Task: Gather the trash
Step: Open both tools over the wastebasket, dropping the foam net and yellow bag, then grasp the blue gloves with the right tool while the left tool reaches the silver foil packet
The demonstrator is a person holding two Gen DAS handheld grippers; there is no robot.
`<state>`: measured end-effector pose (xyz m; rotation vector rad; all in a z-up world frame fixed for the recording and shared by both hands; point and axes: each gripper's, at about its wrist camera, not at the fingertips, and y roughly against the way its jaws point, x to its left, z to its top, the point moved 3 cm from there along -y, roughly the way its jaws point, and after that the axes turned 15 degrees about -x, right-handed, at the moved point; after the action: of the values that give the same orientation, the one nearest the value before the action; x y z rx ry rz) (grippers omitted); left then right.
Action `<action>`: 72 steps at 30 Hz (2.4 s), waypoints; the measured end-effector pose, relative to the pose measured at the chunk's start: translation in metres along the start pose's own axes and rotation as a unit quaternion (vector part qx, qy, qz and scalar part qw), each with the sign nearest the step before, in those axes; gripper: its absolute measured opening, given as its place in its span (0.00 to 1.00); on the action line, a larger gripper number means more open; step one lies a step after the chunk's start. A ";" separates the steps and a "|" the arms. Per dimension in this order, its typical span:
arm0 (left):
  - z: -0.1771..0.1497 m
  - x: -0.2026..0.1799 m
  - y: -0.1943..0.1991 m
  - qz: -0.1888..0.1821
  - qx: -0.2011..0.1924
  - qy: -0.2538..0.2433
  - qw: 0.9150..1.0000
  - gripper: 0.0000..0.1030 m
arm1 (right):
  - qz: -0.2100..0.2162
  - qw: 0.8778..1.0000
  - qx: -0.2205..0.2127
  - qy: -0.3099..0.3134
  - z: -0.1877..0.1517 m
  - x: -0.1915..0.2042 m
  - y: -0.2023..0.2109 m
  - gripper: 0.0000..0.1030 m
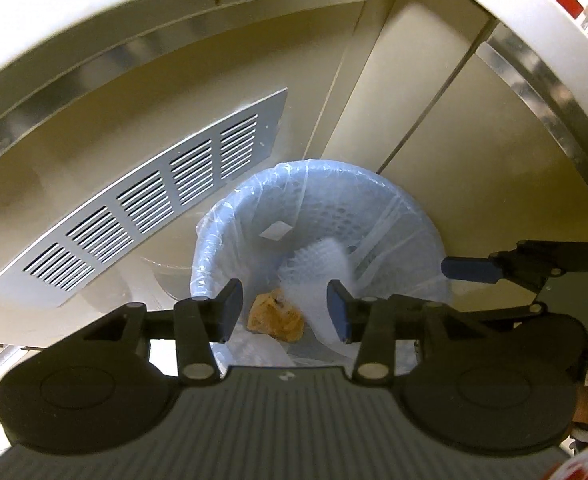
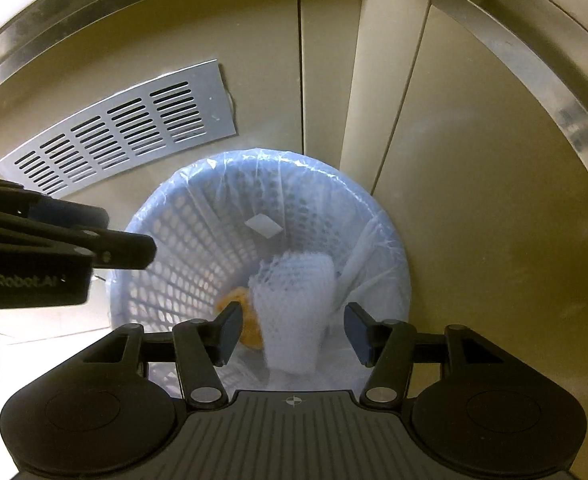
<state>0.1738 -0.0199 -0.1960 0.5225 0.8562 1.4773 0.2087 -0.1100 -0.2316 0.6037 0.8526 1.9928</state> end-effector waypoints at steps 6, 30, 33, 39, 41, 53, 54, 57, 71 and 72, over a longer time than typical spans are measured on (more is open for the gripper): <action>0.006 0.002 0.016 0.002 -0.016 0.005 1.000 0.41 | 0.007 1.000 -0.010 0.006 0.008 0.003 0.011 0.55; 0.079 -0.004 0.161 0.026 -0.202 0.018 0.979 0.50 | 0.073 0.975 -0.206 0.040 0.106 0.022 0.146 0.55; 0.090 0.004 0.172 0.052 -0.229 0.033 0.972 0.52 | 0.086 0.970 -0.224 0.046 0.121 0.024 0.151 0.55; 0.105 0.036 0.191 0.113 -0.262 0.057 0.957 0.61 | 0.121 0.960 -0.244 0.059 0.156 0.041 0.143 0.66; 0.110 0.051 0.195 0.129 -0.267 0.058 0.953 0.62 | 0.133 0.956 -0.253 0.067 0.167 0.052 0.139 0.67; 0.136 0.139 0.192 0.149 -0.264 0.036 0.952 0.65 | 0.154 0.954 -0.240 0.093 0.224 0.119 0.072 0.67; 0.138 0.144 0.190 0.144 -0.263 0.035 0.953 0.65 | 0.157 0.955 -0.234 0.091 0.225 0.123 0.065 0.67; 0.141 0.155 0.184 0.136 -0.259 0.032 0.956 0.65 | 0.158 0.957 -0.224 0.094 0.231 0.135 0.048 0.67; 0.160 0.162 0.161 0.074 -0.240 -0.035 0.967 0.71 | 0.139 0.962 -0.216 0.090 0.233 0.134 0.043 0.27; 0.162 0.159 0.157 0.067 -0.235 -0.048 0.968 0.71 | 0.134 0.963 -0.217 0.086 0.231 0.130 0.046 0.27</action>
<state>0.1798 0.1783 -0.0030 0.2945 0.3765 1.6977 0.2764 0.0609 -0.0349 0.3037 0.4200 2.4113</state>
